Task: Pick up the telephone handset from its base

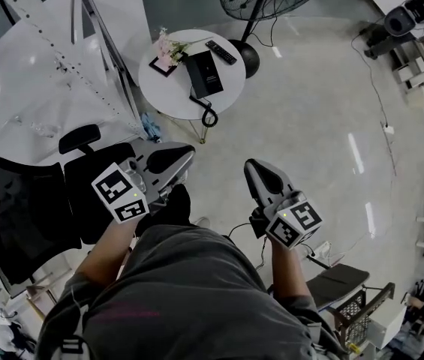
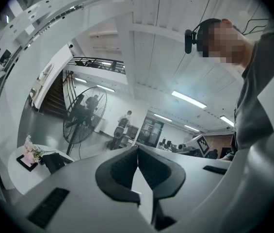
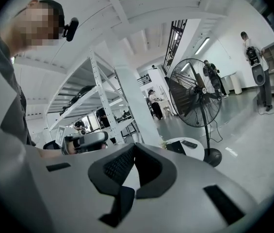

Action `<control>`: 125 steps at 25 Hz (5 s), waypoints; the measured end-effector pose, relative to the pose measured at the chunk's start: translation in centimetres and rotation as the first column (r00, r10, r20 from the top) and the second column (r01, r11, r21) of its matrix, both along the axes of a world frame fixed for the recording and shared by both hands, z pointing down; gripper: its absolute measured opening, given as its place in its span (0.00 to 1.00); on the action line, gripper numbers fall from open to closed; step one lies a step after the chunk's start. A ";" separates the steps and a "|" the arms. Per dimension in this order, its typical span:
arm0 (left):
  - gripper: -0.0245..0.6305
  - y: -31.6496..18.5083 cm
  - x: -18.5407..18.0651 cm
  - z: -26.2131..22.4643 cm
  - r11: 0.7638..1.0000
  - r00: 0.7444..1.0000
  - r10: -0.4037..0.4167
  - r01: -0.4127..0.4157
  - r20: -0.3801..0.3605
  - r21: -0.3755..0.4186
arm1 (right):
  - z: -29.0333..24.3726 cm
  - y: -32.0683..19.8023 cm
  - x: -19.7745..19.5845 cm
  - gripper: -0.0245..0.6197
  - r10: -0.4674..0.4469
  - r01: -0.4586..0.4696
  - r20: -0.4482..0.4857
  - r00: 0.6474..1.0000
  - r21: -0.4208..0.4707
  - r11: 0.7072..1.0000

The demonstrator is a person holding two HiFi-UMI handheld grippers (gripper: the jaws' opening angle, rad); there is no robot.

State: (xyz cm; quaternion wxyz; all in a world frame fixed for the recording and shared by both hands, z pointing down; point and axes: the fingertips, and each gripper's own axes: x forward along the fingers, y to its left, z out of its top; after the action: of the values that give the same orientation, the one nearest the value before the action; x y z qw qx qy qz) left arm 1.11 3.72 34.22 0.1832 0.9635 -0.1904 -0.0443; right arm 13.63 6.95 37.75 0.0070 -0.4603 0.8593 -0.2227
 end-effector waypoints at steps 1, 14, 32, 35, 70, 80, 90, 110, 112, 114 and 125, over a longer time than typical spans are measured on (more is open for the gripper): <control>0.06 -1.1 -0.2 0.3 1.000 1.000 0.001 -0.001 0.000 -0.009 | 0.2 -1.1 -0.3 0.06 0.000 0.000 -0.001 1.000 -0.007 1.000; 0.06 -15.9 -3.5 1.9 0.998 1.000 0.025 -0.024 0.004 -0.056 | 1.4 -15.2 -3.2 0.06 0.022 -0.023 -0.017 1.000 -0.059 0.998; 0.06 -25.7 -7.2 4.4 0.993 1.000 0.025 -0.023 0.018 -0.113 | 2.3 -25.7 -6.8 0.06 0.024 -0.028 -0.033 0.999 -0.097 0.995; 0.06 -26.3 -7.6 5.4 0.991 1.000 0.012 -0.009 0.023 -0.134 | 2.8 -26.7 -7.2 0.06 0.017 -0.020 -0.032 0.999 -0.108 0.994; 0.06 -36.6 -3.1 26.7 0.849 0.944 -0.286 0.330 0.168 -0.412 | 15.8 -40.3 -2.2 0.06 -0.305 0.280 -0.032 0.952 -0.317 0.906; 0.06 -37.4 -2.7 32.8 0.800 0.938 -0.297 0.346 0.178 -0.489 | 19.5 -41.2 -1.9 0.06 -0.341 0.307 -0.030 0.939 -0.372 0.876; 0.08 -37.6 -1.6 36.4 0.784 0.958 -0.233 0.287 0.169 -0.551 | 22.2 -40.9 -2.0 0.06 -0.337 0.299 -0.018 0.941 -0.421 0.857; 0.24 -38.1 1.0 39.4 0.755 0.981 -0.148 0.192 0.122 -0.627 | 24.1 -39.2 -0.5 0.06 -0.312 0.271 -0.012 0.950 -0.464 0.844; 0.23 -38.1 1.2 39.3 0.754 0.983 -0.143 0.184 0.116 -0.631 | 24.3 -39.0 -0.3 0.06 -0.306 0.266 -0.011 0.952 -0.465 0.844; 0.20 -38.1 1.3 39.3 0.749 0.984 -0.141 0.178 0.109 -0.638 | 24.3 -38.9 -0.3 0.06 -0.300 0.262 -0.008 0.954 -0.465 0.846; 0.16 -37.8 1.3 38.7 0.726 0.984 -0.164 0.169 0.070 -0.667 | 23.7 -38.3 -0.1 0.06 -0.279 0.243 -0.011 0.960 -0.458 0.855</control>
State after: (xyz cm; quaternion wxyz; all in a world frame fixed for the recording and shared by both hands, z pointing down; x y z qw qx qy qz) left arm 2.42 -34.10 72.94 0.5116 0.8124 -0.2796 0.0137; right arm 13.53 -31.38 61.49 -0.1635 -0.3365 0.8379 -0.3973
